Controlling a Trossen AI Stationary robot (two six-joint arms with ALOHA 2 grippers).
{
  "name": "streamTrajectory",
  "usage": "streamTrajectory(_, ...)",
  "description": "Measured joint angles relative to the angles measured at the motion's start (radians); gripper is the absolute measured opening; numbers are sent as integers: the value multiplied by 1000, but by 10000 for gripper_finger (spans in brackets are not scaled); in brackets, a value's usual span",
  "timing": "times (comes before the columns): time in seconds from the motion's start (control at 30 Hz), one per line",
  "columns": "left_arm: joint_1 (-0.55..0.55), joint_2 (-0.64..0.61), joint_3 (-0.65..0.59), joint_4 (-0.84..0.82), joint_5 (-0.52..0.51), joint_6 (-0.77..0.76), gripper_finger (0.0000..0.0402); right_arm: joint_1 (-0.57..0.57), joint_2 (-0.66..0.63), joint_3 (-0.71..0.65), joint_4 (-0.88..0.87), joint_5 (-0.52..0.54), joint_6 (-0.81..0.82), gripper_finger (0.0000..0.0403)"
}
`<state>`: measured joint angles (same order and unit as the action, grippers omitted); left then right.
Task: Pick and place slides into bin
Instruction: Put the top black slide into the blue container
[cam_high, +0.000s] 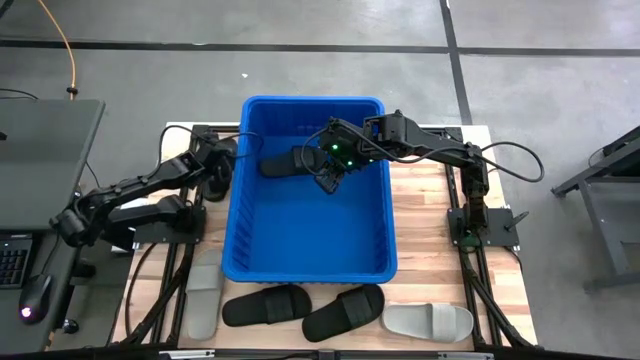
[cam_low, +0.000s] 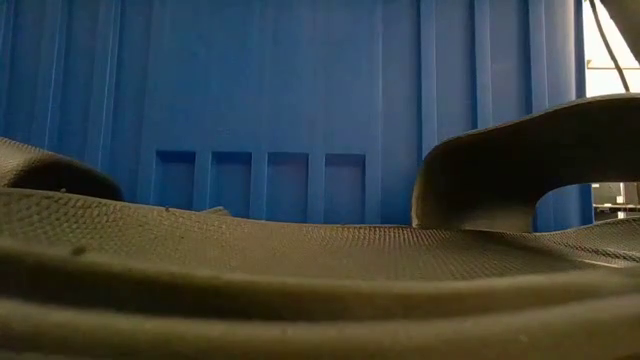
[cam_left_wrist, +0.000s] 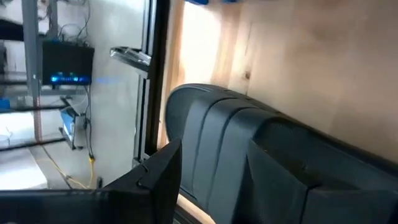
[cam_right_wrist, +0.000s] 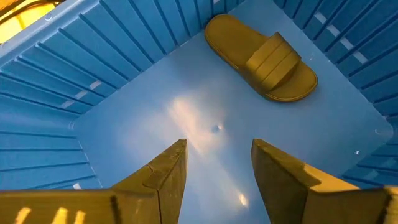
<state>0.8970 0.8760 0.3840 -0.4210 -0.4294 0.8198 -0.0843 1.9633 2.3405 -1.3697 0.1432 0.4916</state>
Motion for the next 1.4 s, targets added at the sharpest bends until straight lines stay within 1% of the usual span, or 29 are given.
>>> streamTrajectory(0.2, -3, 27, 0, 28, -23, -47, 172, 0, 0, 0, 0, 2, 0, 167)
streamTrajectory(0.3, -29, 57, 0, 57, -63, -93, 172, 0, 0, 0, 0, 3, 4, 167)
streamTrajectory(0.47, -28, 121, 2, 51, -69, -98, 172, 0, 0, 0, 0, 2, 1, 167)
streamTrajectory(0.57, -27, 127, 2, 43, -91, -93, 172, 0, 0, 0, 1, 2, 1, 167)
streamTrajectory(0.67, -27, 124, 6, 29, -92, -89, 172, 0, 0, 0, 2, 2, 1, 167)
streamTrajectory(0.9, -27, 101, 10, 14, -55, -91, 172, 0, 0, 0, 3, -1, 2, 167)
streamTrajectory(1.07, -27, 101, 6, 18, -59, -82, 172, 0, 0, 0, 3, -1, 1, 167)
streamTrajectory(1.2, -27, 101, 2, 25, 4, -95, 173, 0, 0, 0, 3, -1, 1, 167)
streamTrajectory(1.4, -27, 102, 2, 42, 22, -116, 172, 0, 0, 0, 3, -1, 2, 167)
